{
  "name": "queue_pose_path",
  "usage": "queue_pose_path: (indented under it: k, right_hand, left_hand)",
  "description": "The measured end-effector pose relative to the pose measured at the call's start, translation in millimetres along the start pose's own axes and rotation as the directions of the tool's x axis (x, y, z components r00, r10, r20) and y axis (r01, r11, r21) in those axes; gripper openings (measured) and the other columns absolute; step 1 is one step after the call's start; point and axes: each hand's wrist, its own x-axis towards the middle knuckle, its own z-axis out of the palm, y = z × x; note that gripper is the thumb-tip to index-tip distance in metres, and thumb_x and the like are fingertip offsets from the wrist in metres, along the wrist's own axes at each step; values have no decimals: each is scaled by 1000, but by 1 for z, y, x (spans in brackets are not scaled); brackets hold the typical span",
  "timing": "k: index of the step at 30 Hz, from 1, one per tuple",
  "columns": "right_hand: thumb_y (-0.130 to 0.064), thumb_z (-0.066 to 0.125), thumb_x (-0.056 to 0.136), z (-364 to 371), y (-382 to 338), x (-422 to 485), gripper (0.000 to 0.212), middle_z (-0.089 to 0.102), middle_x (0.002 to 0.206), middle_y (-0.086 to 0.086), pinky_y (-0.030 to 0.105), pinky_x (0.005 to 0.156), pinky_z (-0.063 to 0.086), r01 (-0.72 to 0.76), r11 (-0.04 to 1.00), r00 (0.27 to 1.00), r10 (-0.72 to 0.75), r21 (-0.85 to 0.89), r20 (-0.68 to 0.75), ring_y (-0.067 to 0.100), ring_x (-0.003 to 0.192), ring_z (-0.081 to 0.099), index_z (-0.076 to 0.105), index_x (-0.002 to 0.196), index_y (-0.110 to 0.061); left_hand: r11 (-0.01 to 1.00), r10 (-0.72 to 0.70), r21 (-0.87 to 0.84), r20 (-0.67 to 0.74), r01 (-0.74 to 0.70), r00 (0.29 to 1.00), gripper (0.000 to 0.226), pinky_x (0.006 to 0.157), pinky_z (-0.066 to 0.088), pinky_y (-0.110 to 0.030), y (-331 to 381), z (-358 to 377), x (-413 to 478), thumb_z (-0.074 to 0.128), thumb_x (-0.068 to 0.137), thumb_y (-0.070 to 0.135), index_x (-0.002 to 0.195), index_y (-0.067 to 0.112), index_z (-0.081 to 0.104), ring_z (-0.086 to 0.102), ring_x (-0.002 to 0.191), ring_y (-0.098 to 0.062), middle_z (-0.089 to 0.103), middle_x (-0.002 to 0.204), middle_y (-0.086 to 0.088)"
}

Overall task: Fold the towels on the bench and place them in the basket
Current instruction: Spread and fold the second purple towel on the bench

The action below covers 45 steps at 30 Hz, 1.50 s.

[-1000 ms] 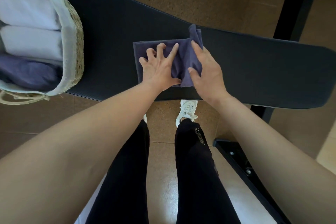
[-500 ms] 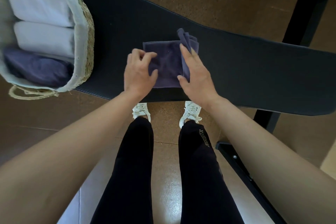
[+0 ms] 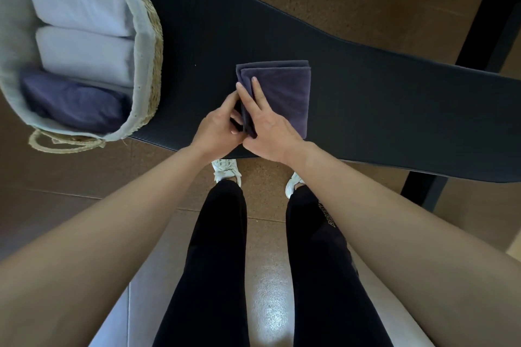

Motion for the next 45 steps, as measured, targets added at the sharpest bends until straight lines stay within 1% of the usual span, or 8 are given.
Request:
queue_pose_path:
  k: [5,8,14,24,32,37,41,45]
  right_hand:
    - [-6,63,88,-21,7,-13,84,44,145,-3,38,90,58,-96,954,948,175,285,-267,11,101,61,27,159,-32]
    - [-12,70,88,-25,27,-24,71,44,130,5,40,87,58,-240,950,813,308,198,-493,18,104,58,39,151,-19]
    - [-33,83,81,-12,51,-31,82,48,136,5,43,103,50,-440,837,788,534,326,-307,23,126,48,37,147,-18]
    - [-16,84,77,-17,43,-23,61,59,116,1,42,91,56,-403,797,817,535,450,-217,20,103,60,42,121,-19]
    - [7,73,77,-24,43,-26,75,53,112,10,42,81,56,-171,985,875,152,-1,-460,25,96,56,46,145,-11]
    - [5,74,75,-16,50,-31,78,52,95,13,35,61,48,-70,826,865,-229,-559,-447,25,78,51,47,147,-9]
    - [-8,68,80,-6,43,-40,85,49,104,11,37,72,44,-20,676,954,-207,-737,-215,27,89,49,31,157,-14]
    - [-26,75,72,6,41,-50,101,47,114,10,41,85,44,36,801,983,-134,-598,-121,30,101,47,26,160,-18]
  left_hand:
    - [996,31,86,-262,-8,965,51,75,56,-37,-2,-7,-9,71,84,11,131,20,52,59,80,-11,58,101,6]
    - [942,283,266,-310,-203,907,40,79,53,-34,9,-7,-6,72,85,23,123,15,61,54,96,-16,58,106,-1]
    - [664,305,700,66,-262,950,94,121,20,-55,33,1,27,66,76,70,156,32,35,13,154,-35,17,168,-6]
    - [665,174,743,-56,-75,983,113,116,25,-58,31,20,30,62,66,88,158,43,17,19,150,-39,10,169,-6]
    - [807,165,589,-159,-41,973,106,102,40,-46,31,24,21,74,69,72,158,37,27,38,130,-35,29,156,-6]
    - [992,99,87,-138,-88,985,59,105,50,-42,18,11,25,79,85,16,139,15,55,47,128,-24,39,143,-6]
    - [961,-141,-248,-57,122,988,53,101,52,-29,27,-10,30,54,89,-14,134,12,63,58,121,-20,49,130,2]
    - [881,-254,-423,-49,211,966,44,92,55,-34,29,-25,31,55,91,4,133,15,65,63,114,-21,63,124,-1]
